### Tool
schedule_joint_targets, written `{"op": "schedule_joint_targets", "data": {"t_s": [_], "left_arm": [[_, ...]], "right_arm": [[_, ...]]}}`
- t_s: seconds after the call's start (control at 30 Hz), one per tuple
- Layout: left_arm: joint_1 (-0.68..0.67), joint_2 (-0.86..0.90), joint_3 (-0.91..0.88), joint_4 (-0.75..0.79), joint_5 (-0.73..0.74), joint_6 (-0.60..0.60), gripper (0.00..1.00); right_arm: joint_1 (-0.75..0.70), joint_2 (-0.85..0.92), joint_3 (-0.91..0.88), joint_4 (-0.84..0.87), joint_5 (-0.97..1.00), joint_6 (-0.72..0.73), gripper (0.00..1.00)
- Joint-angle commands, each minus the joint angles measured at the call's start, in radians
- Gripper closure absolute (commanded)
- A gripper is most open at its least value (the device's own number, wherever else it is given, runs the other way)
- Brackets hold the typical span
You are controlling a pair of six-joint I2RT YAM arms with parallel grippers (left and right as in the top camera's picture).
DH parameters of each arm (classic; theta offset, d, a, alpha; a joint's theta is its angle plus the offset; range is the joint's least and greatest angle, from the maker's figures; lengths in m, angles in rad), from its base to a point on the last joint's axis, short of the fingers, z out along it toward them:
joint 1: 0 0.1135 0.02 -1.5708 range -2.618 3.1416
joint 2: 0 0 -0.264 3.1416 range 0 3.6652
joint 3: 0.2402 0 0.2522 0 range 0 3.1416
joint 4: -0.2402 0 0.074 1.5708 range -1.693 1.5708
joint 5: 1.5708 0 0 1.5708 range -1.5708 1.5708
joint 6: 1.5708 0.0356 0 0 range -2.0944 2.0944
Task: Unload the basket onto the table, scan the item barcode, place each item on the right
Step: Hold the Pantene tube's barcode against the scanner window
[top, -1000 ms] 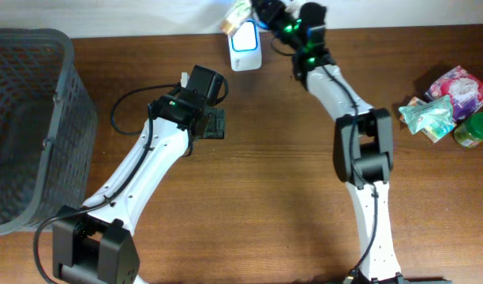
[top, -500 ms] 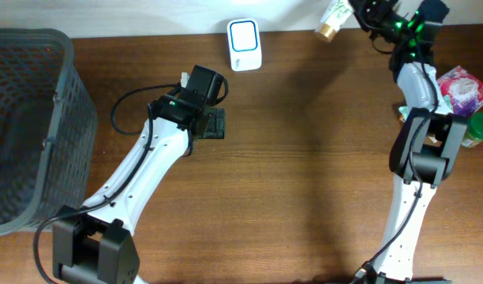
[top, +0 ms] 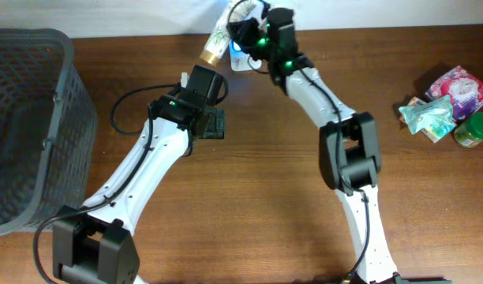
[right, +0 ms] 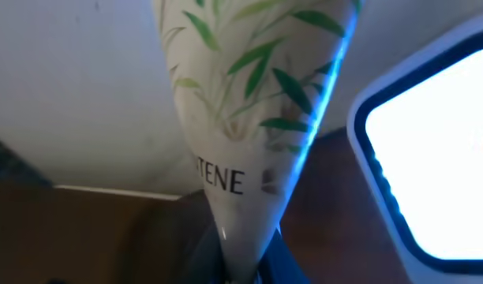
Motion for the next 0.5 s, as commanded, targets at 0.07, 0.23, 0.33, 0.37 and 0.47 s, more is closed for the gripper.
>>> {"op": "schedule_joint_targets", "data": {"t_s": [0.07, 0.23, 0.33, 0.37, 0.47], "left_arm": [[-0.005, 0.0, -0.002, 0.001, 0.004, 0.008, 0.01], [-0.005, 0.0, -0.002, 0.001, 0.004, 0.008, 0.01], [-0.005, 0.0, -0.002, 0.001, 0.004, 0.008, 0.01], [-0.005, 0.0, -0.002, 0.001, 0.004, 0.008, 0.01], [-0.005, 0.0, -0.002, 0.001, 0.004, 0.008, 0.01]], "right_arm": [[-0.036, -0.096, 0.031, -0.034, 0.156, -0.357, 0.92], [-0.058, -0.192, 0.031, -0.121, 0.146, -0.481, 0.92], [-0.076, -0.294, 0.031, -0.24, 0.149, -0.484, 0.92], [-0.089, -0.33, 0.031, -0.3, 0.15, -0.486, 0.93], [-0.151, -0.38, 0.031, -0.486, 0.157, -0.536, 0.96]]}}
